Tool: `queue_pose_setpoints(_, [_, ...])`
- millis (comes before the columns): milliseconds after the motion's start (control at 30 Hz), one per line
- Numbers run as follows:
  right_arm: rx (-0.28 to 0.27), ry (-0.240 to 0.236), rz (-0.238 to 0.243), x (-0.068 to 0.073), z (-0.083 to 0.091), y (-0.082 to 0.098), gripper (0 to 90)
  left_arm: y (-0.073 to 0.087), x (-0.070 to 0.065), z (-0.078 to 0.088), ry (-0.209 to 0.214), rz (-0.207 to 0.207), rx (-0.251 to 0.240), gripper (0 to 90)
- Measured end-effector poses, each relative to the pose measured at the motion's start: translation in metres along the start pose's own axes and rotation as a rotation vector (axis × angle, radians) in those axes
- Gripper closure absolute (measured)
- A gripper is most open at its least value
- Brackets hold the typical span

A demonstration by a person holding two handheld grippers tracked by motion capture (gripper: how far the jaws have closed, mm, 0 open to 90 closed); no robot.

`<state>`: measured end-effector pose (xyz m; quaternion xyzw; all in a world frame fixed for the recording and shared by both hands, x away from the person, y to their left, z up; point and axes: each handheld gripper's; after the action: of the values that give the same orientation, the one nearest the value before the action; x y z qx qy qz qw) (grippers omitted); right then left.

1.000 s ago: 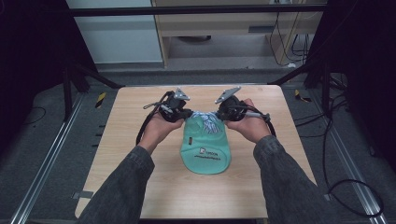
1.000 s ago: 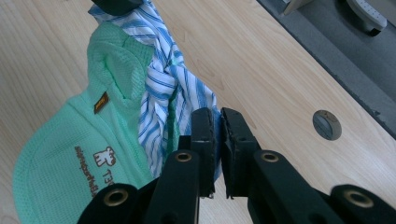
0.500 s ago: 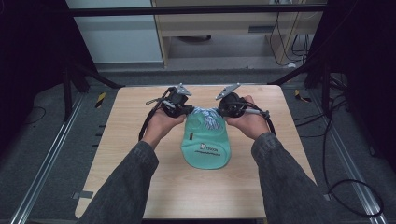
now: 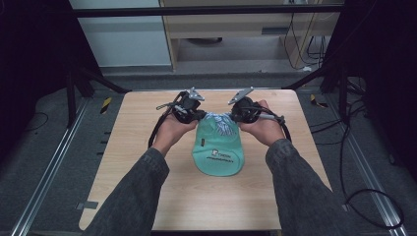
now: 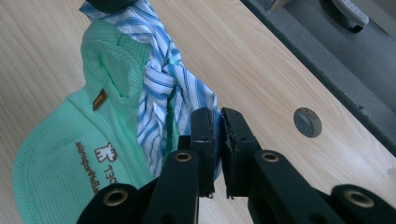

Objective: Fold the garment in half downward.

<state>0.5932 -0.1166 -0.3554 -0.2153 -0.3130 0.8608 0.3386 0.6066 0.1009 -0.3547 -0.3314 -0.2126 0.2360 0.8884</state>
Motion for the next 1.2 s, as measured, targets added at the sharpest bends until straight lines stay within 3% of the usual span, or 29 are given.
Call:
queue_pose_setpoints(300, [0.003, 0.003, 0.0, -0.002, -0.006, 0.01, 84.2, 0.006, -0.007, -0.009, 0.002, -0.035, 0.01, 86.6])
queue_pose_setpoints(500, [-0.003, -0.009, 0.009, 0.005, -0.005, 0.022, 84.2, 0.012, -0.015, -0.01, 0.004, -0.053, 0.011, 86.5])
queue_pose_setpoints(633, [-0.005, -0.007, 0.032, 0.012, -0.004, 0.029, 84.2, 0.017, -0.023, -0.007, 0.004, -0.086, 0.016, 86.5])
queue_pose_setpoints(1200, [-0.01, -0.043, 0.059, 0.029, -0.003, 0.047, 84.2, 0.037, -0.038, -0.001, 0.034, -0.085, 0.007, 86.5])
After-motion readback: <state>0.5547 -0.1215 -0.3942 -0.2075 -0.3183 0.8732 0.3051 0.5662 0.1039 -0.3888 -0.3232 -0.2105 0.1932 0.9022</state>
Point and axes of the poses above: each handheld gripper's, and its own axes: z roughly backward along the jaws, y roughly out of its underside, x roughly to its left, and after that the axes turned 7 degrees about -z, right-handed
